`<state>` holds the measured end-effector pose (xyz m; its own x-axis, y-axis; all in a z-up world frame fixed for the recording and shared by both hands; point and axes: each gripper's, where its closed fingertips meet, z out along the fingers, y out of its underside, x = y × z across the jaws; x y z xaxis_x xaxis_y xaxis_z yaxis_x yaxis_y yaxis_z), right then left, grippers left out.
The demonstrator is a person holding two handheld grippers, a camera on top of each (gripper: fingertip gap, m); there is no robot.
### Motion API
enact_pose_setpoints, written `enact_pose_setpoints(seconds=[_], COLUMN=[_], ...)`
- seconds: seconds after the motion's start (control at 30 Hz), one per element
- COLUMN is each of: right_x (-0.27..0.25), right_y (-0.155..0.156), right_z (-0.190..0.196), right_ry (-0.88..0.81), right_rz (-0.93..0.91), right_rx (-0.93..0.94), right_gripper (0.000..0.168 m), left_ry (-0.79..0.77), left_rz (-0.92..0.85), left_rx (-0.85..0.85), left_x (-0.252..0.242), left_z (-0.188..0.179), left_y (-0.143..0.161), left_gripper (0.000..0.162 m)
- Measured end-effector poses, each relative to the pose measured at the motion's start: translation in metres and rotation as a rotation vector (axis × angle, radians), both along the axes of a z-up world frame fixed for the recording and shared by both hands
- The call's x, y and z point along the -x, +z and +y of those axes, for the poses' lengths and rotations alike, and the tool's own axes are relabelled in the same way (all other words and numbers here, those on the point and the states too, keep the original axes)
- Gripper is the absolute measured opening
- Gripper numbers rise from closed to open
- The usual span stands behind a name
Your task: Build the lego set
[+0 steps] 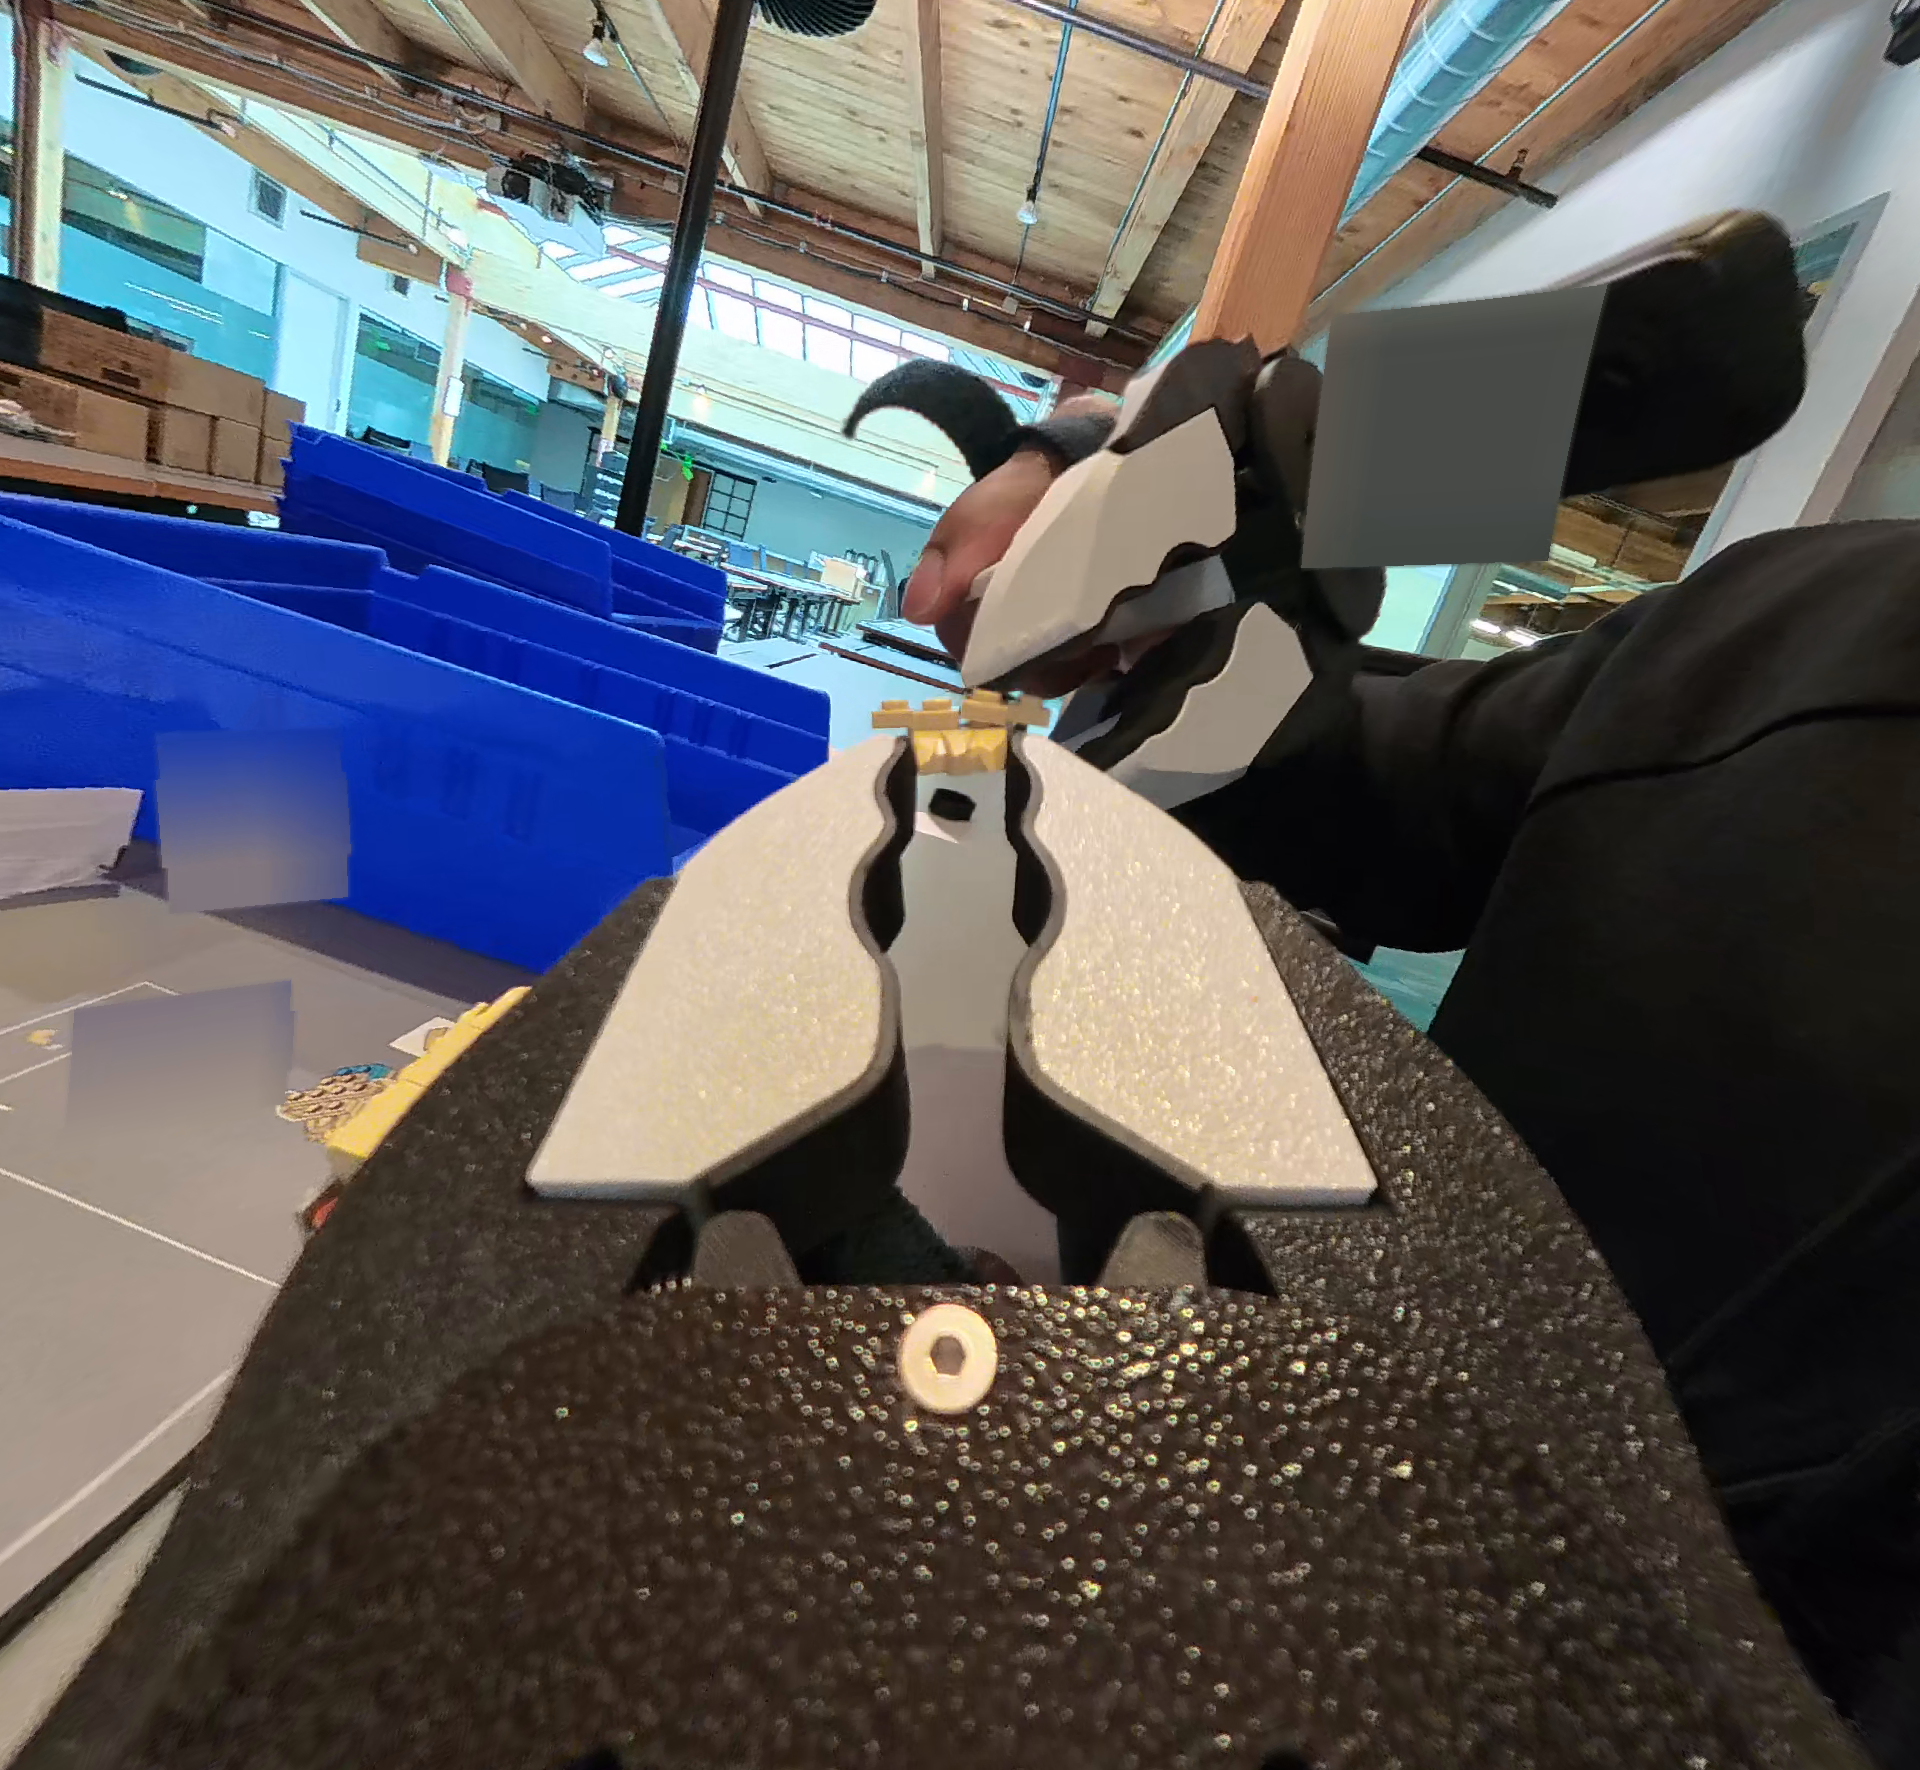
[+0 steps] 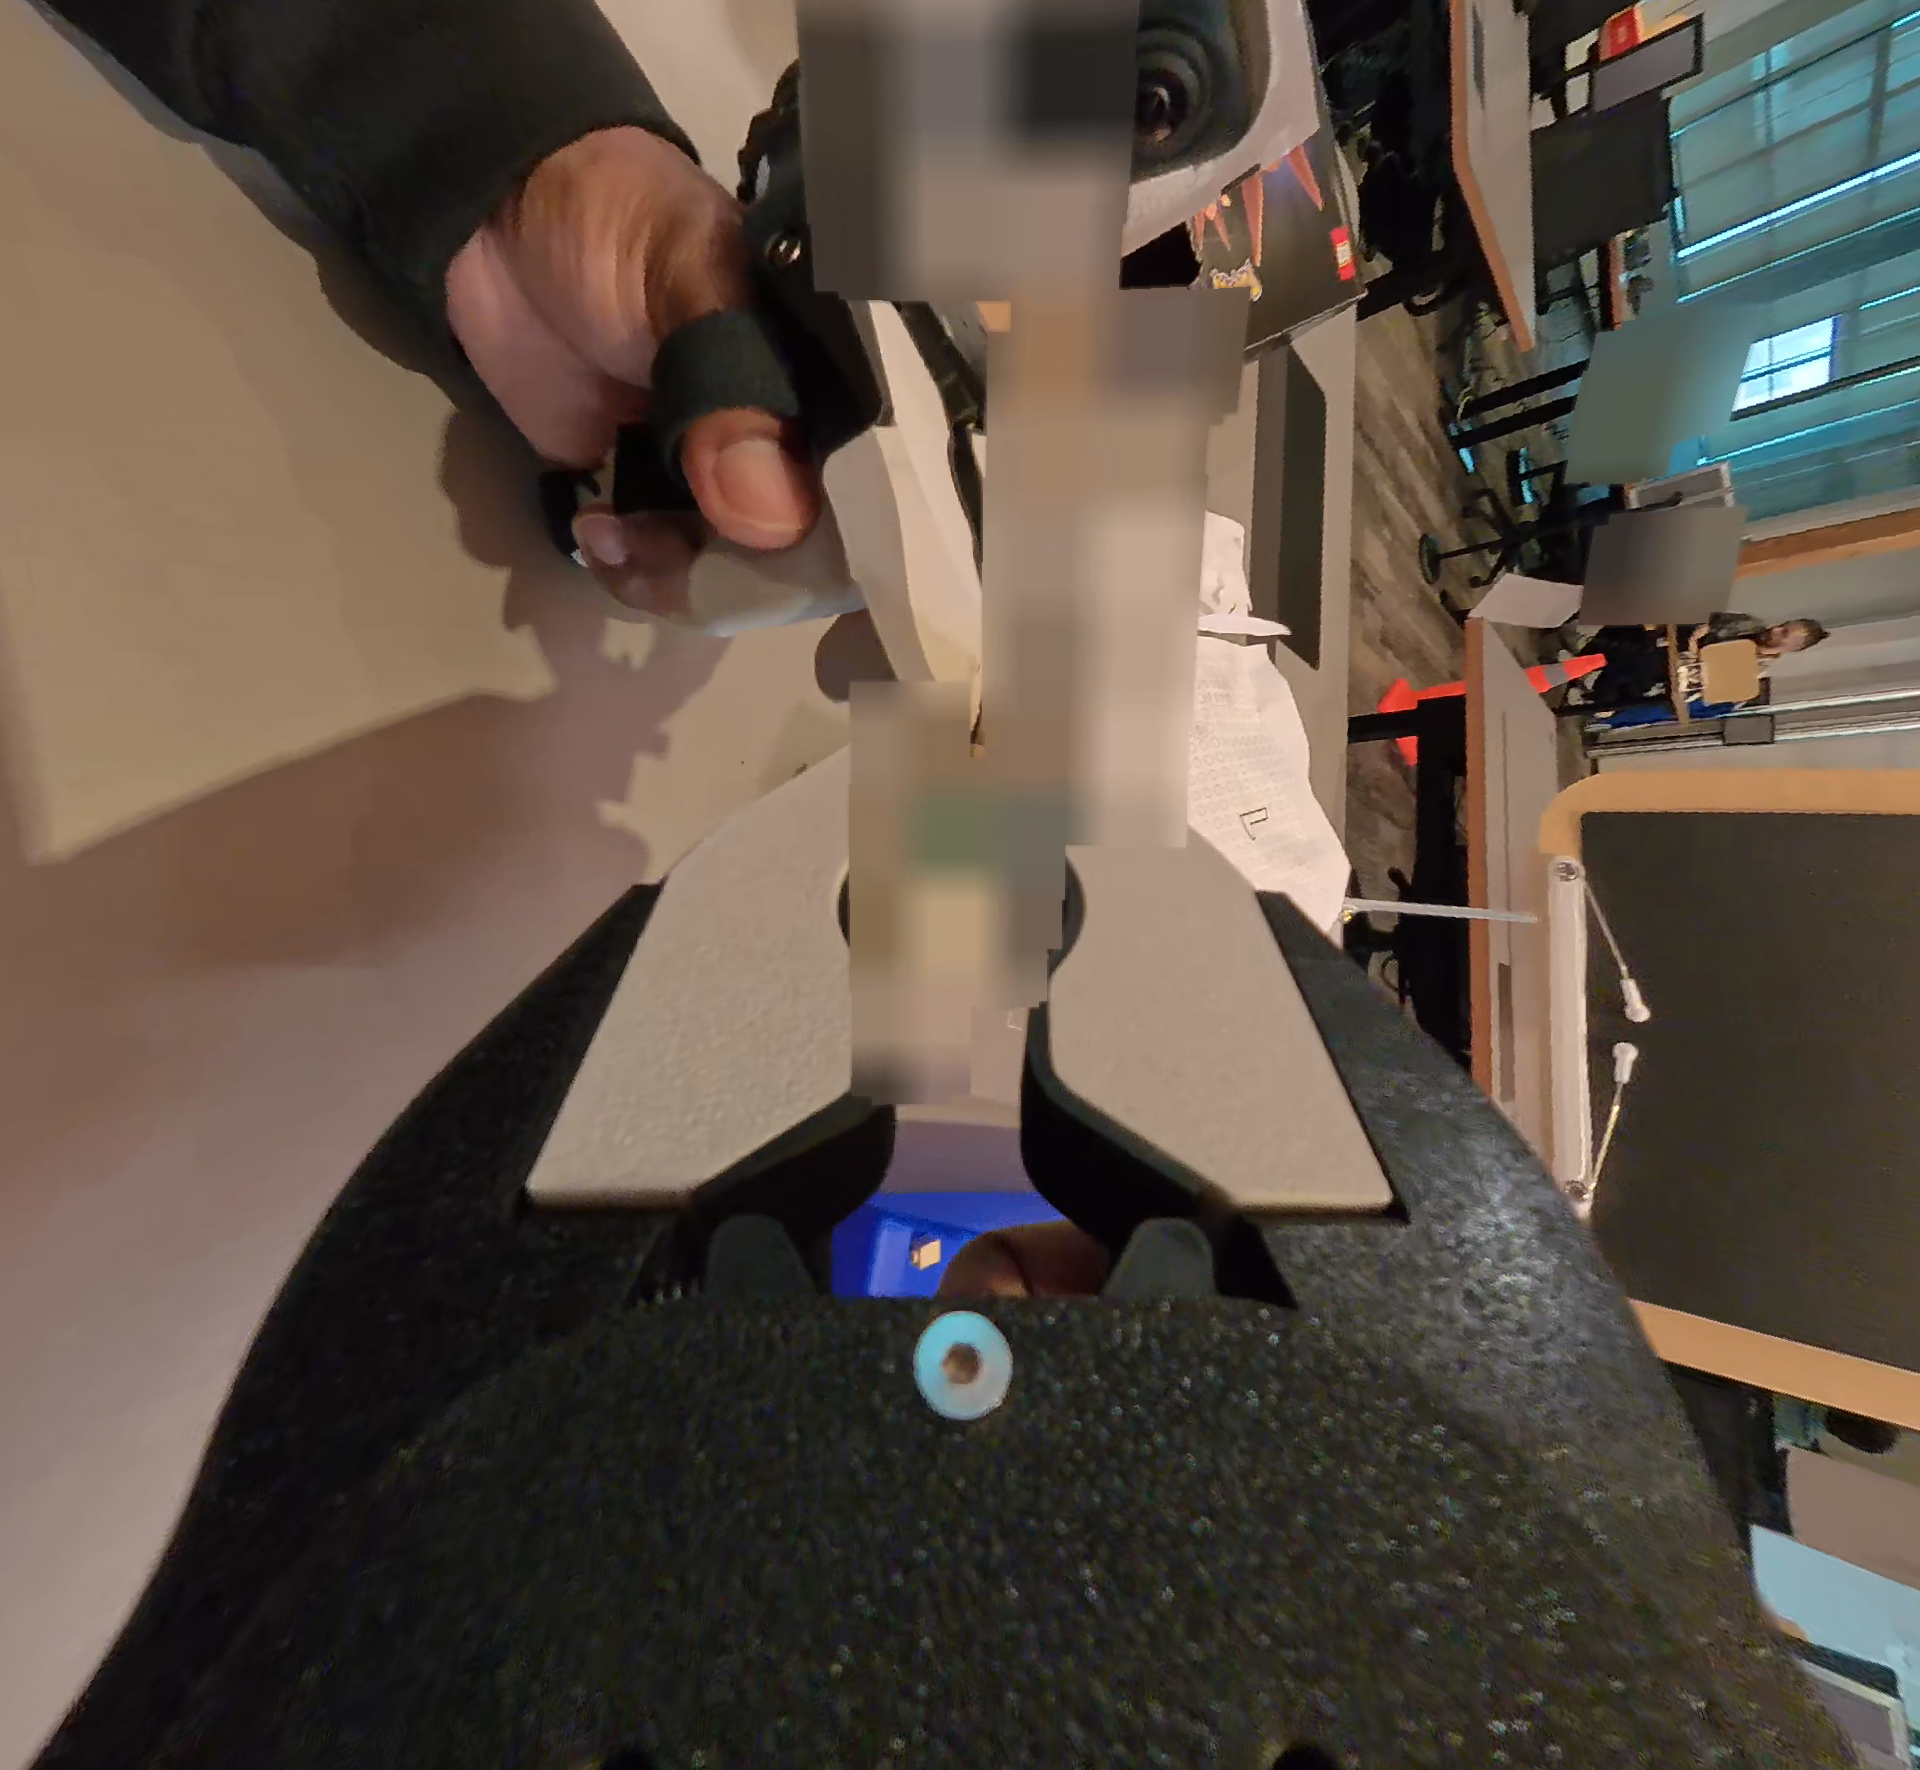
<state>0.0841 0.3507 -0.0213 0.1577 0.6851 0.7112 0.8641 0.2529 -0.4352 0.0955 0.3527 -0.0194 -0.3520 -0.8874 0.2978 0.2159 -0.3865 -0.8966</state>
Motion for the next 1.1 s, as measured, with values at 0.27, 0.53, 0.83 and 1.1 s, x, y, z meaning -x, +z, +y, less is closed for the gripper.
enact_pose_setpoints(seconds=[0.27,0.53,0.83,1.1], right_x=[0.0017,0.0030,0.0037,0.0007], right_y=[0.0042,0.0074,0.0083,0.0041], right_z=[0.0010,-0.0018,-0.0020,-0.0015], right_ry=[0.007,0.012,0.026,0.038], right_rz=[-0.009,-0.008,-0.052,-0.031], right_rx=[-0.092,-0.145,-0.209,-0.193], right_gripper=[0.017,0.015,0.014,0.013], left_ry=[-0.028,-0.044,-0.036,-0.028], left_rz=[-0.012,-0.039,-0.042,-0.017], left_rx=[0.003,-0.006,-0.007,-0.010], left_x=[0.0022,0.0038,0.0045,0.0019], left_z=[-0.0024,-0.0068,-0.0066,-0.0061], left_y=[0.0022,0.0059,0.0067,0.0022], left_gripper=[0.015,0.015,0.015,0.015])
